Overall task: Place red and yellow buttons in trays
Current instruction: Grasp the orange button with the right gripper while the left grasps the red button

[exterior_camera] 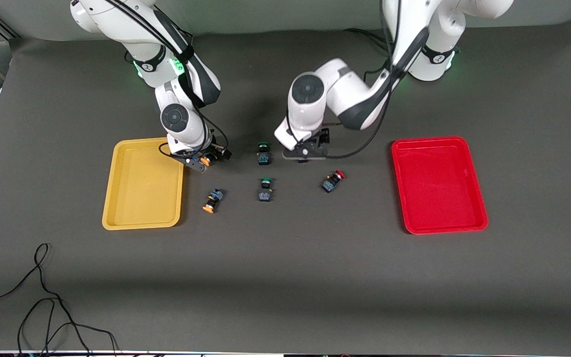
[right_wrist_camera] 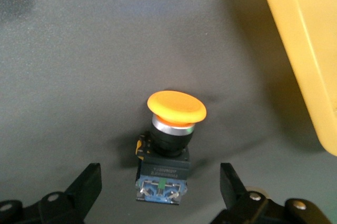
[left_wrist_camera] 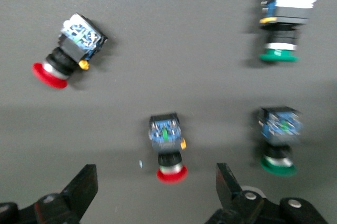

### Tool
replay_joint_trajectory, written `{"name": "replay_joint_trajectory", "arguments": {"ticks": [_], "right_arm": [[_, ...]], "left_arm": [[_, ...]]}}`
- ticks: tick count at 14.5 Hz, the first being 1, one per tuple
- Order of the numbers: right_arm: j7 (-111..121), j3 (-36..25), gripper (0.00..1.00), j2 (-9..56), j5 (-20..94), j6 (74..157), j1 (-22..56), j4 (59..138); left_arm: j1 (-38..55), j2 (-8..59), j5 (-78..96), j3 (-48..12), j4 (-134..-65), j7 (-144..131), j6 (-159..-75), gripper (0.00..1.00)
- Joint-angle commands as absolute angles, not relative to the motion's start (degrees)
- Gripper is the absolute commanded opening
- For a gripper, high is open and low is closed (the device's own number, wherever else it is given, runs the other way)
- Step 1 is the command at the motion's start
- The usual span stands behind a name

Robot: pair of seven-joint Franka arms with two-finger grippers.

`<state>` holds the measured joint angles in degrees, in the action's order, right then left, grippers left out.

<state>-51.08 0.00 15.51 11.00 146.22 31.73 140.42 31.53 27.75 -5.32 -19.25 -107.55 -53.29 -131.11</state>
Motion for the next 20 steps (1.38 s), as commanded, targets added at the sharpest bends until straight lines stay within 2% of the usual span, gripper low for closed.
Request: {"name": "replay_joint_trajectory", "arguments": {"ticks": [1, 5, 8, 10, 13, 15, 17, 20], "right_arm": [[-51.3, -0.3, 0.99, 15.6, 12.0, 146.8, 31.9, 140.5], [-51.2, -0.4, 0.84, 15.8, 11.3, 147.3, 31.6, 140.5], [-51.2, -0.4, 0.74, 16.0, 11.3, 147.8, 31.6, 140.4], [-51.2, -0.4, 0.63, 16.0, 11.3, 147.8, 31.6, 140.4], [-51.2, -0.4, 0.42, 15.7, 11.3, 147.8, 31.5, 140.4], [-51.2, -0.4, 0.34, 15.2, 11.3, 147.5, 31.4, 140.4], [-51.9, -1.1, 0.3, 14.0, 11.3, 146.4, 31.5, 140.2], [-52.3, -1.3, 0.26, 7.8, 12.0, 137.9, 31.3, 138.5]], "left_arm": [[32.0, 32.1, -8.6, -19.2, -106.8, -58.3, -135.0, 1.0], [32.1, 34.1, -8.6, -19.2, -106.7, -60.7, -135.7, 0.99], [32.1, 35.5, -8.4, -19.2, -106.3, -64.4, -136.8, 0.88], [32.1, 36.0, -8.4, -19.2, -106.2, -65.8, -136.8, 0.7], [32.0, 36.1, -8.1, -19.2, -106.1, -66.7, -136.6, 0.33], [32.0, 36.1, -7.8, -19.2, -105.3, -67.2, -136.1, 0.15], [31.6, 36.0, -7.8, -19.2, -104.7, -68.4, -135.6, 0.1], [27.4, 32.6, -7.6, -19.9, -103.5, -67.1, -130.8, 0.08]]}}
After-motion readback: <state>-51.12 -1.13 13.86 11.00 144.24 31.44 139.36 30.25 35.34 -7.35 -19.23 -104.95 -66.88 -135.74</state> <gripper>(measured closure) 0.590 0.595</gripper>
